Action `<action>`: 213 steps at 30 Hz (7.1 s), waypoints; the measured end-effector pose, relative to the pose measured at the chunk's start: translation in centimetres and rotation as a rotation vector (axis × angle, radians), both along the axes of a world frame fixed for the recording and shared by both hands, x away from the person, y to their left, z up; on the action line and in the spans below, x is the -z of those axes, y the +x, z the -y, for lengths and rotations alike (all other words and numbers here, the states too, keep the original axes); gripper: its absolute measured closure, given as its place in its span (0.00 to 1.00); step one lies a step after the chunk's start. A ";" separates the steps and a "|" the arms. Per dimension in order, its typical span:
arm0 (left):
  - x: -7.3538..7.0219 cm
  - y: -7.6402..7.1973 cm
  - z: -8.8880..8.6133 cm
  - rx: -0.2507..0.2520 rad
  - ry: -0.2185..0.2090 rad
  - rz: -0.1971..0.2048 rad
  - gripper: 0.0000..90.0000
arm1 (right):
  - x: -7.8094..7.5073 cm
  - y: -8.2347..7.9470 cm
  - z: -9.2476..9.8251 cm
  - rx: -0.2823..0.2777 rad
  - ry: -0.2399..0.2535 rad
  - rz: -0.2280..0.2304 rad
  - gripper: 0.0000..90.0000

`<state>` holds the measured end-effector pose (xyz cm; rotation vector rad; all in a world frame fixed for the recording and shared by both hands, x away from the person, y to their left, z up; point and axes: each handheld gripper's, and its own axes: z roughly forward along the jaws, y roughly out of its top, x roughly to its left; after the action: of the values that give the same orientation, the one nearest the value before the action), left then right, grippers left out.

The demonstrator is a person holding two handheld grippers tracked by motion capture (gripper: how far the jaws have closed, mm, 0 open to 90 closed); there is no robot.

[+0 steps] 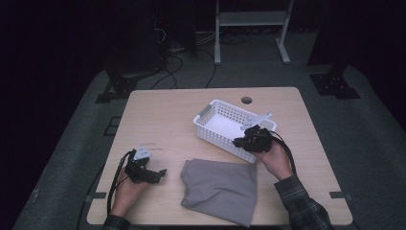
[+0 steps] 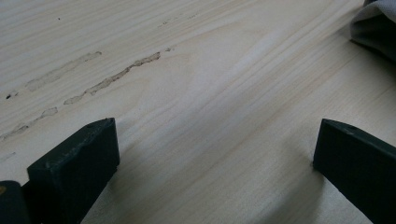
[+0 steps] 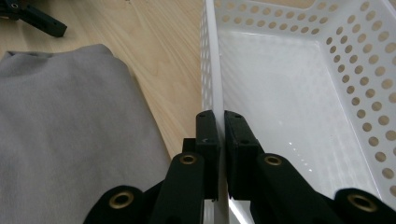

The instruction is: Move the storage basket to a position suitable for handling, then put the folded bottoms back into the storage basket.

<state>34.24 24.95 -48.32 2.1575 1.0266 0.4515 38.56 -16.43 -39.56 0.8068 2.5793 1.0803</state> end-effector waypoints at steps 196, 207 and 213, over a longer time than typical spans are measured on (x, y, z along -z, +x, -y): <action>0.0 -0.1 -0.1 0.001 0.002 0.001 0.00 | 3.2 -7.6 -4.7 -0.142 -0.020 -0.014 0.00; 0.0 -0.1 -0.1 0.003 0.004 0.001 0.00 | 6.4 -7.8 -6.9 -0.228 -0.069 -0.047 0.00; 0.0 -0.1 -0.1 0.002 0.002 0.002 0.00 | 7.3 -7.9 -7.6 -0.241 -0.091 -0.037 0.00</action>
<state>34.13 25.02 -48.33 2.1595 1.0237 0.4535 30.62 -8.87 -46.85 0.5084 2.7888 1.0090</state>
